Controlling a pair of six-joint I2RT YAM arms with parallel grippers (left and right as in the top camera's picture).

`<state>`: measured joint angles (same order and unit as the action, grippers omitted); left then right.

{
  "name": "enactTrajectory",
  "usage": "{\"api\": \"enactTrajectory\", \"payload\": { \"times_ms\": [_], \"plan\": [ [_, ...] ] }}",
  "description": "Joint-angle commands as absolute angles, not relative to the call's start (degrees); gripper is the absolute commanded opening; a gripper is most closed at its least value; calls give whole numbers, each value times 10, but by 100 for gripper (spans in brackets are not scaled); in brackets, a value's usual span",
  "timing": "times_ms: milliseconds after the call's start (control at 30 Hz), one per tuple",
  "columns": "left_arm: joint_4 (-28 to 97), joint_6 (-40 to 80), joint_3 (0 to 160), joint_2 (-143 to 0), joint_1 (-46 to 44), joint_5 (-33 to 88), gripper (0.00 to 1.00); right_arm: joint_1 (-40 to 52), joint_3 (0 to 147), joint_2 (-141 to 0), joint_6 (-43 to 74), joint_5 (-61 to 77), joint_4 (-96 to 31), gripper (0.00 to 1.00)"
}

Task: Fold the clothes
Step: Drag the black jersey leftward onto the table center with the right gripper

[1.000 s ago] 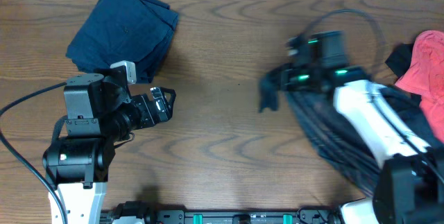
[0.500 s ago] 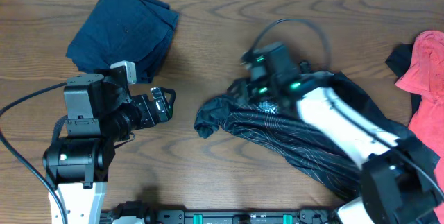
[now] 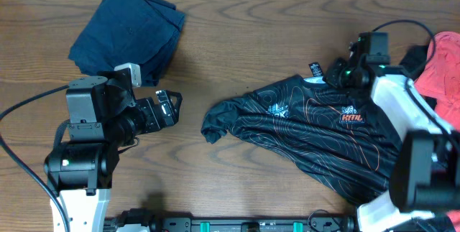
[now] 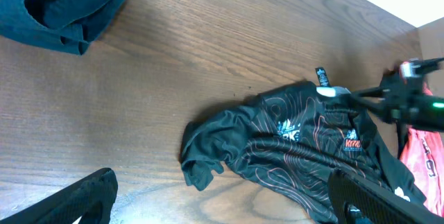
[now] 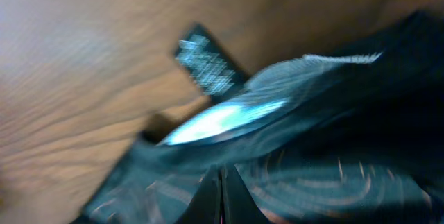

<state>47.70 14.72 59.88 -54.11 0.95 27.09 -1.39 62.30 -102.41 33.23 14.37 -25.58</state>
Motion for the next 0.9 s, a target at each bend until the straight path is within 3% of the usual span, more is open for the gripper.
{"api": "enactTrajectory", "payload": {
  "times_ms": [0,267,500,633,867],
  "plan": [
    [480,136,615,-539,8,281,98,-15,625,-1080,401,129,-241,1],
    [480,136,615,-539,8,281,98,3,625,-1183,519,162,-123,1],
    [481,136,615,-539,8,281,98,91,626,-1257,612,223,171,1],
    [491,136,615,-539,8,281,98,155,634,-1264,619,184,297,1],
    [510,135,614,-539,8,281,98,201,700,-1256,511,250,312,1]
  ]
}}
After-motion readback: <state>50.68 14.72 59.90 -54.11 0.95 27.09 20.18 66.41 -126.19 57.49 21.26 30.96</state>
